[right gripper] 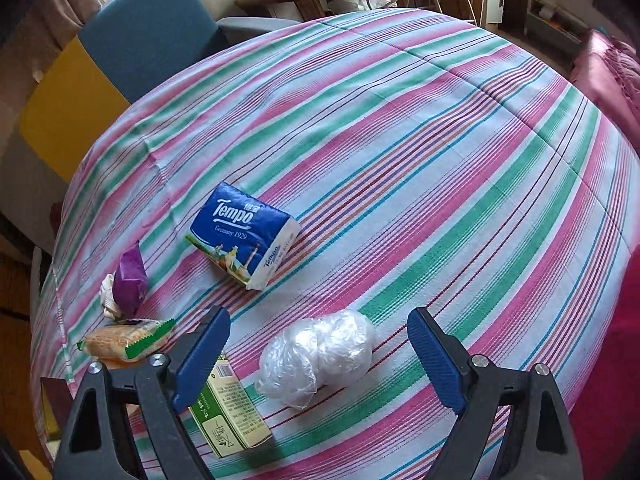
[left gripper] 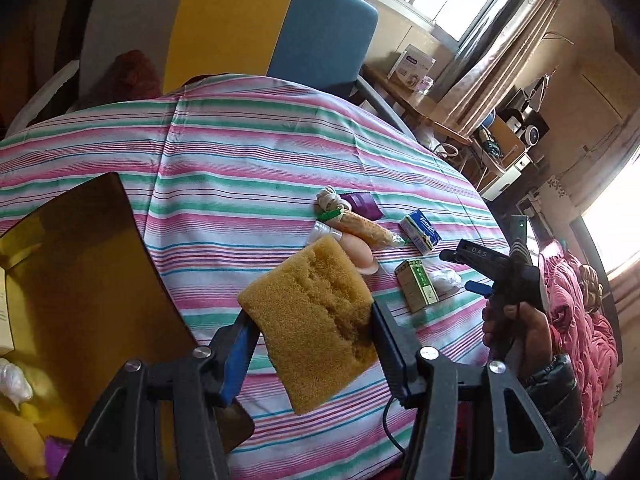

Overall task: Organize objects
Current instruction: 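Carry the sponge into the gold tray with the left tool while the right tool grasps the plastic bag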

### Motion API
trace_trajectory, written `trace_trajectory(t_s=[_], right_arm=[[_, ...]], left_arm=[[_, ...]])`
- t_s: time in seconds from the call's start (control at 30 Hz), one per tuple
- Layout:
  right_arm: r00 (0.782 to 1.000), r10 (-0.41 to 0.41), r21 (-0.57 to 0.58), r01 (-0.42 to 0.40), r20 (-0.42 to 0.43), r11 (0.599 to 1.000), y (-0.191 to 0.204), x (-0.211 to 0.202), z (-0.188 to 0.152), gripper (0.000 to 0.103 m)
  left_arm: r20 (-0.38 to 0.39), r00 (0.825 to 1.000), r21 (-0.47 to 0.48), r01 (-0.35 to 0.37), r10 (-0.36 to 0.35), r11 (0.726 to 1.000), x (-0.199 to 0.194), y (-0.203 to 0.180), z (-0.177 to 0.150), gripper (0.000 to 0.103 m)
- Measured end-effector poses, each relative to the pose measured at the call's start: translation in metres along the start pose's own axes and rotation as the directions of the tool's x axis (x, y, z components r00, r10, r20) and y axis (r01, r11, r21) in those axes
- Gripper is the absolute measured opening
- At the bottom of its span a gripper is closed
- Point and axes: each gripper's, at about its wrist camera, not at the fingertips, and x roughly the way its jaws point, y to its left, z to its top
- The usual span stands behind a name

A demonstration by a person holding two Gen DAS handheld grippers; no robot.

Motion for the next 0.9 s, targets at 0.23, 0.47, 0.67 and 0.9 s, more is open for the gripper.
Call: trace_trajectory(t_s=[0.23, 0.47, 0.67, 0.9], right_arm=[[0.991, -0.128, -0.138, 0.121, -0.042, 0.983, 0.016, 0.013, -0.013, 0.045], [0.989, -0.148, -0.171, 0.141, -0.026, 0.975, 0.017, 0.011, -0.018, 0.044], [0.988, -0.157, -0.215, 0.151, -0.010, 0.965, 0.028, 0.012, -0.018, 0.044], [0.987, -0.158, -0.239, 0.153, -0.003, 0.959, 0.035, 0.016, -0.015, 0.044]], left_arm=[[0.057, 0.997, -0.053, -0.051, 0.054, 0.997, -0.037, 0.043, -0.015, 0.056], [0.098, 0.978, -0.265, -0.150, 0.182, 0.953, -0.096, 0.156, -0.021, 0.056], [0.070, 0.965, -0.297, -0.222, 0.253, 0.929, -0.096, 0.221, -0.004, 0.056], [-0.062, 0.949, -0.284, -0.313, 0.308, 0.906, -0.036, 0.260, 0.015, 0.056]])
